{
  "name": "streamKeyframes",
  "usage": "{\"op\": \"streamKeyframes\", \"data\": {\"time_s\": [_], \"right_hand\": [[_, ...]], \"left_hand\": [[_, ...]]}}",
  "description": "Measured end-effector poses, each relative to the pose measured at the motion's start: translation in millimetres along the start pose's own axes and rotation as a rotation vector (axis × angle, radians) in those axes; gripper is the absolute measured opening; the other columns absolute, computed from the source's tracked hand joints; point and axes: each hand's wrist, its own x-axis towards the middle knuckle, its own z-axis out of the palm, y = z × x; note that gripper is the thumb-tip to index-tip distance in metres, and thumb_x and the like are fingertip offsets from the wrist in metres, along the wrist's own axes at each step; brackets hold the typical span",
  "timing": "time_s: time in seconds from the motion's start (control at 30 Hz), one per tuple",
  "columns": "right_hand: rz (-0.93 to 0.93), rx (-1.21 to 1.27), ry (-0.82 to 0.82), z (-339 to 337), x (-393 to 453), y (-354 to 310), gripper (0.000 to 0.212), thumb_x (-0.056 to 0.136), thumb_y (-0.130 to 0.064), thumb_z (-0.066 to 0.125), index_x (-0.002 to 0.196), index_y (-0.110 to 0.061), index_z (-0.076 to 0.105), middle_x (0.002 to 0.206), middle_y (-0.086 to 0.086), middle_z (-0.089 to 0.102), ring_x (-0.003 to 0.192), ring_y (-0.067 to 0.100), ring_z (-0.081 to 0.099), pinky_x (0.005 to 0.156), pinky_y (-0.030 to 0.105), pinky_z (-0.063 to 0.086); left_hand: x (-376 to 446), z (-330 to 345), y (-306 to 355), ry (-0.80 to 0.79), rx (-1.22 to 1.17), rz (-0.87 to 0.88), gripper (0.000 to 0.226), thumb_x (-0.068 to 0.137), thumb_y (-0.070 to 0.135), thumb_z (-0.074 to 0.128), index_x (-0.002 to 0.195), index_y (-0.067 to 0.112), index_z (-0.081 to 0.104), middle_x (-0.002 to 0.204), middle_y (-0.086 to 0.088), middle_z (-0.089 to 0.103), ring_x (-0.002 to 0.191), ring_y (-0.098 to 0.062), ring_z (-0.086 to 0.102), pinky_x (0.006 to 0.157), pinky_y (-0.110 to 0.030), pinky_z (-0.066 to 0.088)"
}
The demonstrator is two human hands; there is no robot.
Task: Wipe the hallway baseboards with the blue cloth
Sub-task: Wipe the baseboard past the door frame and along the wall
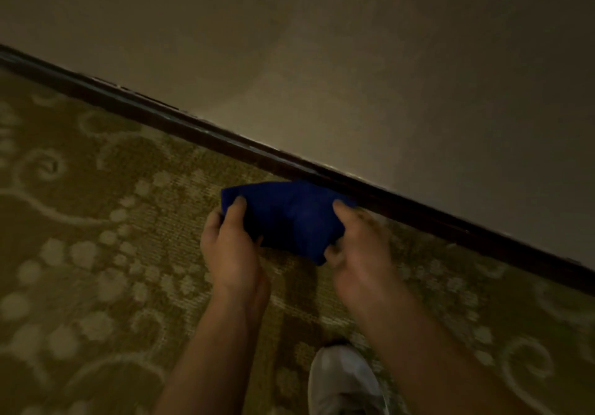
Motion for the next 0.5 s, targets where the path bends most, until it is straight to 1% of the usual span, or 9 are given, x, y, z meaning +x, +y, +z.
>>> {"op": "streamKeyframes", "data": {"time_s": [0.03, 0.1, 0.13, 0.17, 0.23, 0.3, 0.4, 0.43, 0.5], "right_hand": [[0.012, 0.001, -0.014, 0, -6, 9, 0.014, 0.094, -0.019, 0.064, 0.085, -0.027, 0.057, 0.092, -0.004, 0.057, 0.096, 0.019, 0.059, 0.091, 0.039, 0.051], [0.024, -0.017, -0.058, 5, -19, 21, 0.013, 0.094, -0.017, 0.064, 0.086, -0.026, 0.058, 0.092, -0.005, 0.060, 0.092, 0.018, 0.062, 0.084, 0.038, 0.052], [0.022, -0.036, -0.082, 6, -25, 25, 0.010, 0.094, -0.016, 0.063, 0.089, -0.024, 0.061, 0.094, -0.003, 0.063, 0.091, 0.019, 0.064, 0.081, 0.037, 0.054], [0.016, -0.061, -0.103, 7, -30, 28, 0.006, 0.095, -0.015, 0.062, 0.093, -0.021, 0.064, 0.097, 0.001, 0.067, 0.092, 0.020, 0.067, 0.078, 0.037, 0.055], [-0.002, -0.113, -0.122, 4, -42, 32, 0.008, 0.094, -0.014, 0.062, 0.100, -0.013, 0.067, 0.106, 0.008, 0.072, 0.094, 0.023, 0.070, 0.069, 0.034, 0.055], [0.019, -0.141, -0.114, 5, -56, 34, 0.009, 0.094, -0.013, 0.061, 0.100, -0.009, 0.067, 0.110, 0.013, 0.071, 0.096, 0.027, 0.070, 0.065, 0.035, 0.054], [0.100, -0.123, -0.139, 10, -79, 34, 0.010, 0.095, -0.014, 0.061, 0.103, -0.011, 0.065, 0.113, 0.015, 0.070, 0.098, 0.033, 0.069, 0.075, 0.043, 0.056], [0.115, -0.118, -0.156, 16, -88, 34, 0.012, 0.095, -0.014, 0.061, 0.106, -0.010, 0.065, 0.113, 0.015, 0.069, 0.098, 0.033, 0.068, 0.080, 0.046, 0.056], [0.123, -0.093, -0.186, 25, -98, 34, 0.015, 0.094, -0.012, 0.061, 0.109, -0.009, 0.064, 0.111, 0.014, 0.069, 0.099, 0.032, 0.067, 0.086, 0.049, 0.054]], "left_hand": [[-4, -8, 1, 0.017, -0.007, 0.004, 0.012, 0.099, 0.021, 0.054, 0.105, 0.029, 0.061, 0.115, 0.007, 0.065, 0.105, -0.010, 0.062, 0.084, -0.029, 0.048], [-10, -29, 7, 0.038, -0.024, -0.017, 0.022, 0.098, 0.022, 0.055, 0.120, 0.022, 0.060, 0.118, 0.006, 0.063, 0.104, -0.008, 0.061, 0.082, -0.027, 0.047], [-12, -42, 11, 0.049, -0.029, -0.037, 0.032, 0.098, 0.022, 0.055, 0.130, 0.019, 0.056, 0.122, 0.004, 0.062, 0.106, -0.009, 0.060, 0.084, -0.027, 0.047], [-13, -54, 16, 0.057, -0.034, -0.057, 0.038, 0.098, 0.022, 0.056, 0.135, 0.017, 0.052, 0.124, 0.004, 0.061, 0.107, -0.009, 0.060, 0.086, -0.028, 0.047], [-15, -77, 29, 0.054, -0.011, -0.075, 0.032, 0.097, 0.021, 0.055, 0.130, 0.018, 0.056, 0.118, 0.006, 0.062, 0.102, -0.007, 0.059, 0.082, -0.028, 0.047], [-20, -94, 42, 0.007, 0.047, -0.095, 0.022, 0.096, 0.021, 0.057, 0.118, 0.019, 0.063, 0.115, 0.001, 0.066, 0.103, -0.013, 0.062, 0.079, -0.030, 0.046], [-35, -104, 72, -0.048, 0.124, -0.111, 0.010, 0.096, 0.021, 0.057, 0.101, 0.020, 0.066, 0.111, -0.005, 0.068, 0.103, -0.020, 0.063, 0.081, -0.035, 0.047], [-40, -105, 83, -0.060, 0.132, -0.092, 0.009, 0.097, 0.021, 0.056, 0.097, 0.021, 0.065, 0.110, -0.005, 0.068, 0.103, -0.021, 0.063, 0.086, -0.037, 0.048], [-47, -106, 99, -0.078, 0.139, -0.055, 0.011, 0.098, 0.021, 0.053, 0.100, 0.021, 0.064, 0.113, -0.005, 0.067, 0.107, -0.022, 0.062, 0.100, -0.043, 0.046]]}}
